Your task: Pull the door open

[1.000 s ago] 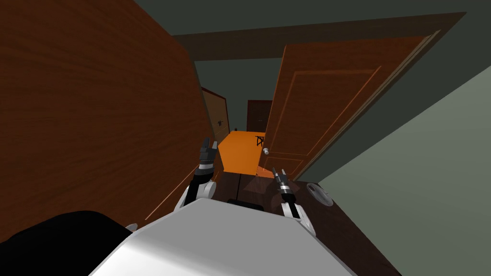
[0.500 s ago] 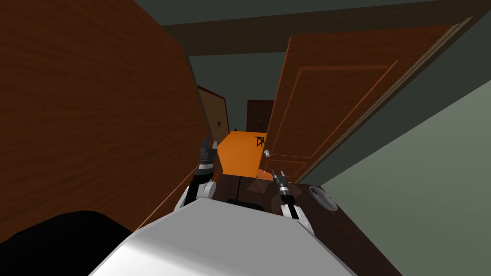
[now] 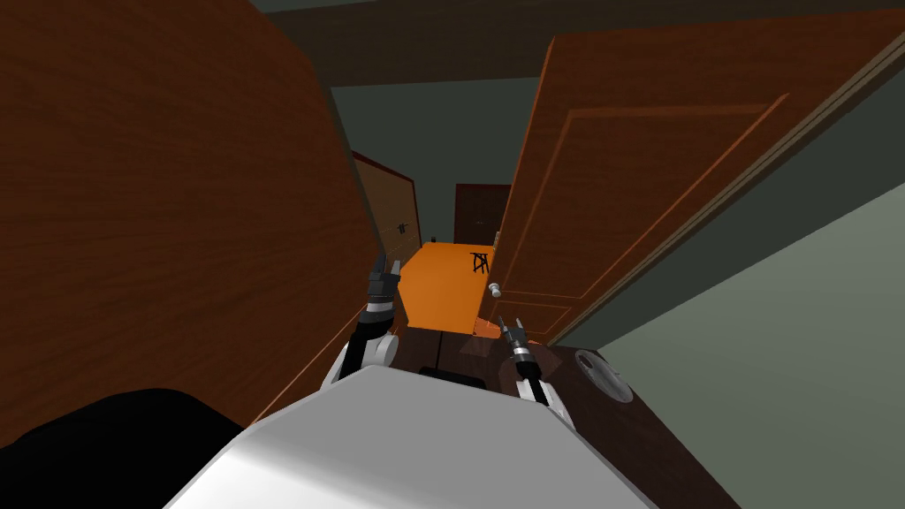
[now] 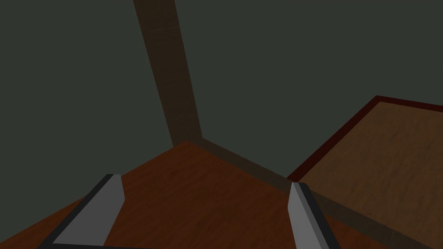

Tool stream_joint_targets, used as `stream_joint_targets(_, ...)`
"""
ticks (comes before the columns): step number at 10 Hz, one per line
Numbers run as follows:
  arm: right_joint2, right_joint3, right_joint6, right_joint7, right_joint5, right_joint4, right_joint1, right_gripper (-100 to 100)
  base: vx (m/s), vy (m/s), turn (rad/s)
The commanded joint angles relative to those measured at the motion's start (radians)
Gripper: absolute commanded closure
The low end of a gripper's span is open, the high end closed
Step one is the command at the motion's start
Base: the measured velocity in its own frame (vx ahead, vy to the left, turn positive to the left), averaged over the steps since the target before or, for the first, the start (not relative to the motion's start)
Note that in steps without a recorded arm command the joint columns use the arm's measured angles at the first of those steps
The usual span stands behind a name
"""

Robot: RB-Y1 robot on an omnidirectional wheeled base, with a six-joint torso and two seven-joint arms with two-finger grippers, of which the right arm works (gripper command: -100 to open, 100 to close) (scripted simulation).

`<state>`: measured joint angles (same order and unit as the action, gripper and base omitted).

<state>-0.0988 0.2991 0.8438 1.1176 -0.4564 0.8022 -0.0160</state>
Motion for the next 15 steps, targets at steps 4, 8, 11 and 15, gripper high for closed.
stream_joint_targets(4, -0.014, 0.02, 0.019, 0.022, -0.005, -0.048, -0.003, -100, 0.132, 0.029, 0.027)
stream_joint_targets(8, -0.061, 0.057, 0.057, 0.001, 0.02, -0.083, 0.017, -100, 0.198, 0.076, 0.122)
stream_joint_targets(11, -0.1, 0.087, 0.089, -0.016, 0.041, -0.111, 0.034, -100, 0.199, 0.03, 0.141)
stream_joint_targets(15, -0.107, 0.09, 0.094, -0.018, 0.043, -0.126, 0.029, 100, 0.054, -0.004, 0.023)
